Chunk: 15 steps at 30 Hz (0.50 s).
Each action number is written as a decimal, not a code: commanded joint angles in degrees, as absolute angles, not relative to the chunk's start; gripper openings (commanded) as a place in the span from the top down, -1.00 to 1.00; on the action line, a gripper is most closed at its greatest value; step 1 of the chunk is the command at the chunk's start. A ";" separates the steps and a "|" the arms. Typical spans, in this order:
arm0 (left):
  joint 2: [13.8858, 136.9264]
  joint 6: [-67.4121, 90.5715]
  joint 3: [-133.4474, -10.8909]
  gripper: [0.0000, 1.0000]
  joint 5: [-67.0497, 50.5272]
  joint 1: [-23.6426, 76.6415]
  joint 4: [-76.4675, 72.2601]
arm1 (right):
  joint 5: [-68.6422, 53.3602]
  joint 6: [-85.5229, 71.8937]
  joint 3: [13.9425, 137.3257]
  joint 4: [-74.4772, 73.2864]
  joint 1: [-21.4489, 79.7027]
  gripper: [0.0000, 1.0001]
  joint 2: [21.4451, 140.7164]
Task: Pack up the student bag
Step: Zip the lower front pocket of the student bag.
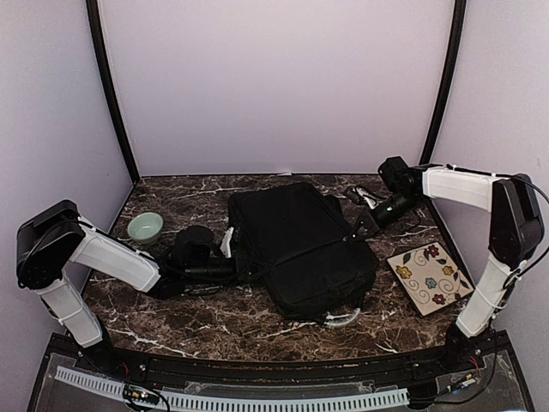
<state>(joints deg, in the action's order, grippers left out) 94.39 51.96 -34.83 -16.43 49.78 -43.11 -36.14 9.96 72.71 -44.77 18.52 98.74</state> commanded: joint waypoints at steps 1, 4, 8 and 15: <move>91.40 50.01 -35.55 1.00 -15.98 49.51 -40.93 | -31.49 8.73 72.79 -38.96 17.09 1.00 98.82; 90.87 49.76 -35.58 1.00 -15.84 49.22 -40.14 | -30.25 8.16 72.69 -38.89 17.05 1.00 98.92; 90.91 49.72 -35.90 1.00 -15.65 49.04 -39.16 | -30.20 7.48 72.77 -39.27 16.61 1.00 99.32; 92.19 49.54 -36.98 1.00 -16.55 48.22 -38.01 | -29.83 7.62 74.57 -40.59 16.11 1.00 98.39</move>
